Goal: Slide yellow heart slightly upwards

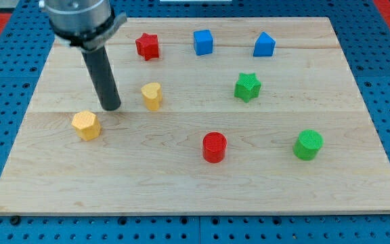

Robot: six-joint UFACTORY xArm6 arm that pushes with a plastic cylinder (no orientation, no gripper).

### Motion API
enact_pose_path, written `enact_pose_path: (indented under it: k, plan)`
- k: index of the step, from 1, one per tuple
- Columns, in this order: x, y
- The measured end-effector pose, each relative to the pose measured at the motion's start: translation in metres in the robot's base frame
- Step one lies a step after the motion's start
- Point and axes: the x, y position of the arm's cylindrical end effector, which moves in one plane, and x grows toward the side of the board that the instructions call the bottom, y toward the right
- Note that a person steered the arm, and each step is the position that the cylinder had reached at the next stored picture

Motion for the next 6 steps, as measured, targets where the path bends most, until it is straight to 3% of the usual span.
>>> enact_pose_path:
  k: [1,3,6]
  plan:
    - [0.032,0.044]
    - [0.034,0.063]
    - [-0.034,0.063]
